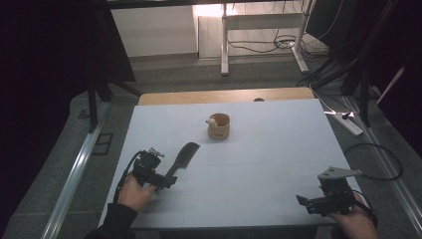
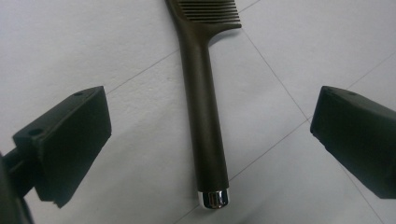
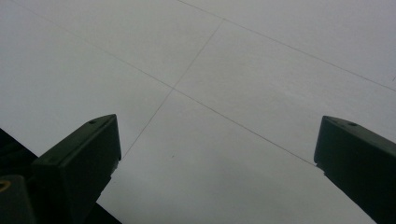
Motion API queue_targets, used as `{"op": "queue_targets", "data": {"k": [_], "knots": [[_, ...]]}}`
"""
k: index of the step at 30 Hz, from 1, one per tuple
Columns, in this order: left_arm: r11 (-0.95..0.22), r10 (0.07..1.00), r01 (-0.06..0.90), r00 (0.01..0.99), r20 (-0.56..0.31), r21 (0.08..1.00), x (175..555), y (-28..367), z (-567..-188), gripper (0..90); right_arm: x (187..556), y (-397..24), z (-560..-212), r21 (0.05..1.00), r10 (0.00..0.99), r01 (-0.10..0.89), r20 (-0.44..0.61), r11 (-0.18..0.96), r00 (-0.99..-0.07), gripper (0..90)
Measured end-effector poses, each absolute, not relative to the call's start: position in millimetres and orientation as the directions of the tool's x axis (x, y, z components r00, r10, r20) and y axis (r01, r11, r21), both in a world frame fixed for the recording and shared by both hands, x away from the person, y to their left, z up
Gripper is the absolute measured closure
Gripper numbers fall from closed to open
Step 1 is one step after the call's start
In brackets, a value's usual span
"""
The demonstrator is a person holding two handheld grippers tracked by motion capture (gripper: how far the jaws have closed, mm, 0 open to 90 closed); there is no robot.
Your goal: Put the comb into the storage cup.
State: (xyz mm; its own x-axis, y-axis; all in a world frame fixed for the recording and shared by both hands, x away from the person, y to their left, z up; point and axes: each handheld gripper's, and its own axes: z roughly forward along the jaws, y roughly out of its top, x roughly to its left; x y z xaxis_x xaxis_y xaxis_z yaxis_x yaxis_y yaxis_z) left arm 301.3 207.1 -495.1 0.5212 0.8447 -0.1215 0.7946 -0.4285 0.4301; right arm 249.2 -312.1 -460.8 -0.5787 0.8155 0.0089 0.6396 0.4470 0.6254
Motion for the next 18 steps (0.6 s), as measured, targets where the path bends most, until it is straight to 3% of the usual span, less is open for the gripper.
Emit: {"op": "queue_targets", "data": {"k": [18], "knots": [[-0.488,0.841,0.811,0.536,-0.075,0.323,318.6,190.9,-522.6,0.0,250.1,-311.0,-461.6,0.613,0.81,0.642,0.004,0.46,-0.586,1.0]]}}
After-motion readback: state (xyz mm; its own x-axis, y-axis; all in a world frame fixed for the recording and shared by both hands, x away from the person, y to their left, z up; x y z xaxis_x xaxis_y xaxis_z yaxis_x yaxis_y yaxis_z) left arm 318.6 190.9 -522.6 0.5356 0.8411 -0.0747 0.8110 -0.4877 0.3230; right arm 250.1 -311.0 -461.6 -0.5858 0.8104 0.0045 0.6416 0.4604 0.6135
